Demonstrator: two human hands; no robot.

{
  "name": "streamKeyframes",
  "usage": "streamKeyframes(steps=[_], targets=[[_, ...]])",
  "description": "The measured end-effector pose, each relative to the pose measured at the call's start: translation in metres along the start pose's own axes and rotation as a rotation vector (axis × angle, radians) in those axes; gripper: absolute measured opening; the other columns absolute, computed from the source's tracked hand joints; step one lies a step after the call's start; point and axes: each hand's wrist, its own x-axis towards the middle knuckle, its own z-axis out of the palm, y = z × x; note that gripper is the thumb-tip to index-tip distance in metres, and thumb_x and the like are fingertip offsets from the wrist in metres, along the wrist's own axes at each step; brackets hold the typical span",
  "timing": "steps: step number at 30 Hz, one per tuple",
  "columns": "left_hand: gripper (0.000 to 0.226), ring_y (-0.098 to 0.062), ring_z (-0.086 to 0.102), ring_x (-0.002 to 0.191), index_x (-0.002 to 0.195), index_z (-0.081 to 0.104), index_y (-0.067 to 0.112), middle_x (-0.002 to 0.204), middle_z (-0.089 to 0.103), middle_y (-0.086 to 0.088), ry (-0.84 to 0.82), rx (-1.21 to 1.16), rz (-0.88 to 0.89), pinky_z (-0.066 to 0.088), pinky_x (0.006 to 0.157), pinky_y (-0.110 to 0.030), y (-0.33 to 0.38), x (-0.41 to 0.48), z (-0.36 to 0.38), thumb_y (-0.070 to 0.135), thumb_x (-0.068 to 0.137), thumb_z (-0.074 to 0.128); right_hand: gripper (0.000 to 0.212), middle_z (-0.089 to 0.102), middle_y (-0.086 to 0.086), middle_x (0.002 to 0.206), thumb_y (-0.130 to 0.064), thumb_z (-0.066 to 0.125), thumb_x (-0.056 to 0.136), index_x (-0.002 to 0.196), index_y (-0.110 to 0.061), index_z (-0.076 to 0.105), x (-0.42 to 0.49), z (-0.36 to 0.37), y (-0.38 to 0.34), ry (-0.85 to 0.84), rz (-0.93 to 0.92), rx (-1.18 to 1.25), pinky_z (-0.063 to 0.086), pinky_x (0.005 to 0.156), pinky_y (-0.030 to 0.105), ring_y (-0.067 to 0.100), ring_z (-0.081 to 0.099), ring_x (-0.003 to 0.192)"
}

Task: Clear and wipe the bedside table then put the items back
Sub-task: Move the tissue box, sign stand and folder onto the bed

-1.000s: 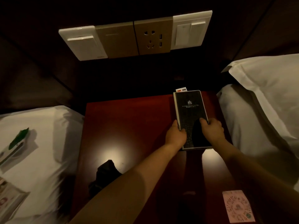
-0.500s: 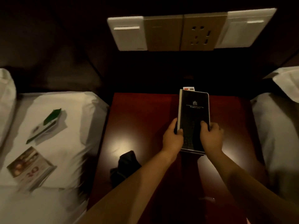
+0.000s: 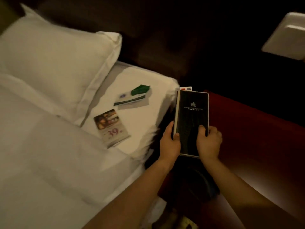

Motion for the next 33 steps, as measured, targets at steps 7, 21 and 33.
streamKeyframes(steps=[7, 21, 33], targets=[[0.048, -0.018, 0.055, 0.118, 0.134, 0.047, 0.025, 0.128, 0.056, 0.004, 0.281, -0.021, 0.038, 0.046, 0.103, -0.036, -0.012, -0.002, -0.147, 0.006, 0.091, 0.047, 0.032, 0.053, 0.026, 0.117, -0.023, 0.050, 0.091, 0.108, 0.004, 0.055, -0.085, 0.116, -0.058, -0.217, -0.143, -0.038, 0.038, 0.097, 0.042, 0.038, 0.046, 0.113], [0.039, 0.019, 0.059, 0.073, 0.106, 0.049, 0.047, 0.087, 0.055, 0.030, 0.774, -0.114, -0.093, 0.041, 0.057, 0.005, -0.095, -0.049, -0.322, 0.011, 0.092, 0.048, 0.028, 0.055, 0.017, 0.110, -0.026, 0.046, 0.093, 0.103, -0.002, 0.055, -0.249, 0.262, -0.080, -0.623, -0.309, -0.162, 0.035, 0.084, 0.027, 0.025, 0.046, 0.104], [0.049, -0.008, 0.020, 0.137, 0.141, 0.036, 0.021, 0.144, 0.026, 0.012, 0.545, 0.319, 0.143, 0.018, 0.115, -0.033, -0.088, -0.050, -0.259, 0.010, 0.094, 0.047, 0.035, 0.054, 0.013, 0.129, -0.023, 0.043, 0.096, 0.127, -0.007, 0.047, -0.214, 0.196, -0.042, -0.547, -0.285, -0.138, 0.035, 0.107, 0.037, 0.026, 0.045, 0.121]])
